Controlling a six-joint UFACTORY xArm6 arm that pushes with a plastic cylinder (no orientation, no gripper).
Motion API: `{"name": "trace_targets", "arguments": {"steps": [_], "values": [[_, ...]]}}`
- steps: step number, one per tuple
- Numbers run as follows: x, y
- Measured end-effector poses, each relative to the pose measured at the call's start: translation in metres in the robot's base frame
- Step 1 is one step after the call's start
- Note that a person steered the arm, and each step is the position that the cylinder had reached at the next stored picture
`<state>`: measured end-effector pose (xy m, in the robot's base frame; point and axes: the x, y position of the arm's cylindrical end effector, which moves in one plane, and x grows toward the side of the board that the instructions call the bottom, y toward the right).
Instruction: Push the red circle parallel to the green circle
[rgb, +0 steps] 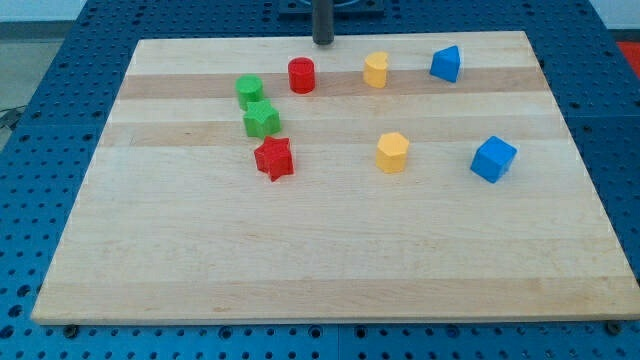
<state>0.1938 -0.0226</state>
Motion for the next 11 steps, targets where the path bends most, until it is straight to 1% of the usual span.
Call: {"name": "trace_targets", "arguments": {"steps": [1,4,5,6,8,11], "values": [[0.004,-0.009],[0.058,0.003],[0.039,-0.001],[0.033,-0.017],[0.065,-0.030],[0.120,-0.014]]}}
